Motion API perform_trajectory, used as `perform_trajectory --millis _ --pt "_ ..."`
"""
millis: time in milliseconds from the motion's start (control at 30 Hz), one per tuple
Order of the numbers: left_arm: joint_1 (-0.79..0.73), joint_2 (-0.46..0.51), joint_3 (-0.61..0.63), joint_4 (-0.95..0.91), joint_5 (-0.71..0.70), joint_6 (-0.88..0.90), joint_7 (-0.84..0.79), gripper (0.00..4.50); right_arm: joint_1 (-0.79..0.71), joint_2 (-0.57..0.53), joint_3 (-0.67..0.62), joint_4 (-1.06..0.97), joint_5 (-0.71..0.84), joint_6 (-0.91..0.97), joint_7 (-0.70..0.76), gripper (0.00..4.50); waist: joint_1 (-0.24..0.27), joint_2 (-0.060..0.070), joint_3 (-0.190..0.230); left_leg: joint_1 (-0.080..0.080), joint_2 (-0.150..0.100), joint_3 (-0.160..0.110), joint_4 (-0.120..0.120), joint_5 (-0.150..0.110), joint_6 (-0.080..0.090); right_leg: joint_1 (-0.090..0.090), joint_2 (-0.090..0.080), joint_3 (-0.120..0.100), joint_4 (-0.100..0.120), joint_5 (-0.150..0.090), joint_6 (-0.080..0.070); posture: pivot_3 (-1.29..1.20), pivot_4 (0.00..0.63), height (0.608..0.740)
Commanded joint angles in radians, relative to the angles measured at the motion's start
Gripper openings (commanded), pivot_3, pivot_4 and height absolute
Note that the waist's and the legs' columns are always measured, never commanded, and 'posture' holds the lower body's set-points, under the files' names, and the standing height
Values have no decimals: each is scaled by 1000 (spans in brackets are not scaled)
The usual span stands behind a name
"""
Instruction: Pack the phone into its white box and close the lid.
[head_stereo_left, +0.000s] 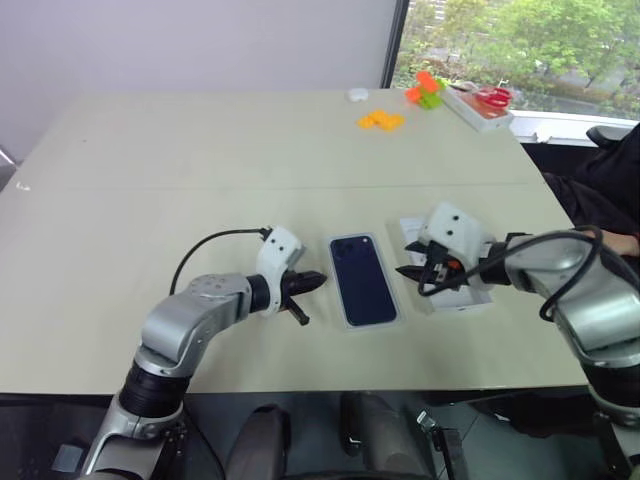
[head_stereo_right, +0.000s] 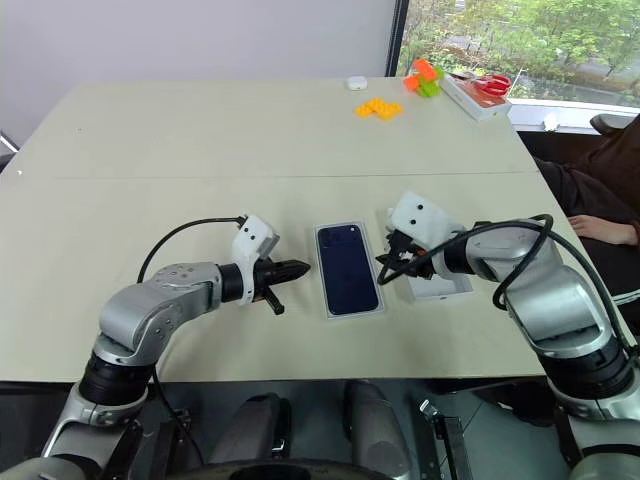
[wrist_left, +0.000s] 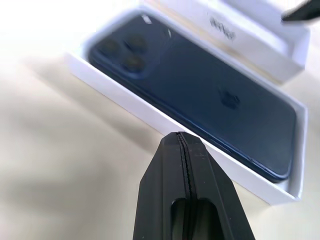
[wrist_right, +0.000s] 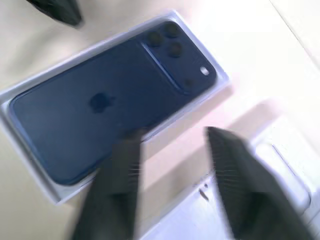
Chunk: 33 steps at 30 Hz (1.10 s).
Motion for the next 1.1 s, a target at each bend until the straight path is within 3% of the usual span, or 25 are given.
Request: perform_trajectory --millis 33,300,500,633,800,967,1100 --pt "24 73 34 -69 -18 -99 -87 0 -56 30 -47 17 24 218 -93 3859 -1 0 0 0 0 1 0 0 0 0 0 0 0 0 0 0 150 740" --pt "107 241 -52 -162 18 -320 -277 0 -70 54 -17 26 75 449 -196 3859 -1 0 0 -1 0 2 0 0 0 -1 -1 1 -1 -2 2 0 150 740" --pt "135 262 -76 -185 28 -376 -303 0 -70 107 -27 58 102 481 -287 3859 -3 0 0 0 0 2 0 0 0 -1 0 1 -1 -3 3 0 150 740" --pt "140 255 -77 -179 35 -381 -295 0 -71 134 -45 82 127 481 -337 2585 -5 0 0 0 0 2 0 0 0 -1 1 1 -1 -3 3 0 150 740" --pt "151 248 -65 -171 35 -387 -282 0 -76 148 -58 97 170 481 -392 24 -5 0 0 0 1 2 0 0 0 -1 1 1 -1 -2 3 0 150 740" --pt "163 242 -33 -162 22 -384 -265 0 -115 140 -96 118 213 481 -443 24 -7 0 0 0 1 2 0 0 0 -1 1 1 -1 -2 3 0 150 740" --pt "199 234 45 -136 8 -383 -227 0 -211 224 -236 64 255 444 -420 24 -11 1 1 0 1 2 0 0 0 -1 2 1 0 -2 3 0 150 740"
